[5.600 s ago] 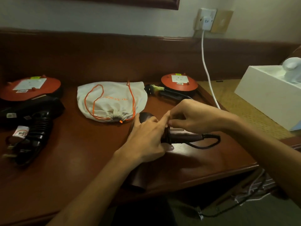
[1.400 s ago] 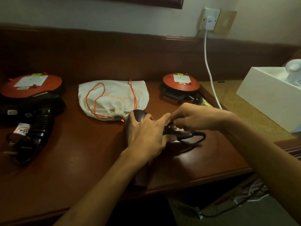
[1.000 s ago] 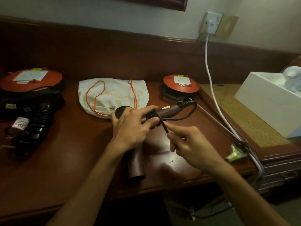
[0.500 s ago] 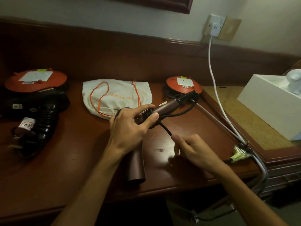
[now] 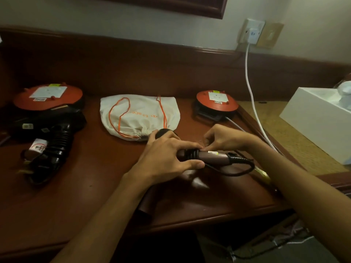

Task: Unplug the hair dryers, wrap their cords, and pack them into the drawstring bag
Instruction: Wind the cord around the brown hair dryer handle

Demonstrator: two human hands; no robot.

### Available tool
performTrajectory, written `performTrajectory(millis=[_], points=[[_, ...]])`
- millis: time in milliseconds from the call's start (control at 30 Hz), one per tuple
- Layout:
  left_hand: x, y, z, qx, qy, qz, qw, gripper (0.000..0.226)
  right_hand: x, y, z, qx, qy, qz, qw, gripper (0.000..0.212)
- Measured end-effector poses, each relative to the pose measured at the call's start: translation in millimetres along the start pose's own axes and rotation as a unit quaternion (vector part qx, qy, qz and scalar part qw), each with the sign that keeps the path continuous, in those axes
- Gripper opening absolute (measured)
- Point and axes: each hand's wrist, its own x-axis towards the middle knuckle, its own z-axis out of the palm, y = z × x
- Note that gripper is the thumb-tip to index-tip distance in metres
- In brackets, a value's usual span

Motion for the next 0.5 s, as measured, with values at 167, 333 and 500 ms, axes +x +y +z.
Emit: performTrajectory(millis=[167,333,500], points=[[1.3,4.6,1.6,0.015,0.0,-0.022,1.0,0.061,-19.1,-32.1,-20.0,0.049,0.009,-0.015,0.999,0.042],[3.3,13.9,1.9,0.053,-0.018,-0.052,0.997,0.065,-36.7,-63.2,-13.7,-0.017,0.02,-0.025,0.999,0.03],[6.5,15.0,3.3,0.081,-0.035,-0.054,0.995,0.054,-58.6,-72.0,0.7,-0.062,0.022,-0.017,0.998,0.028]])
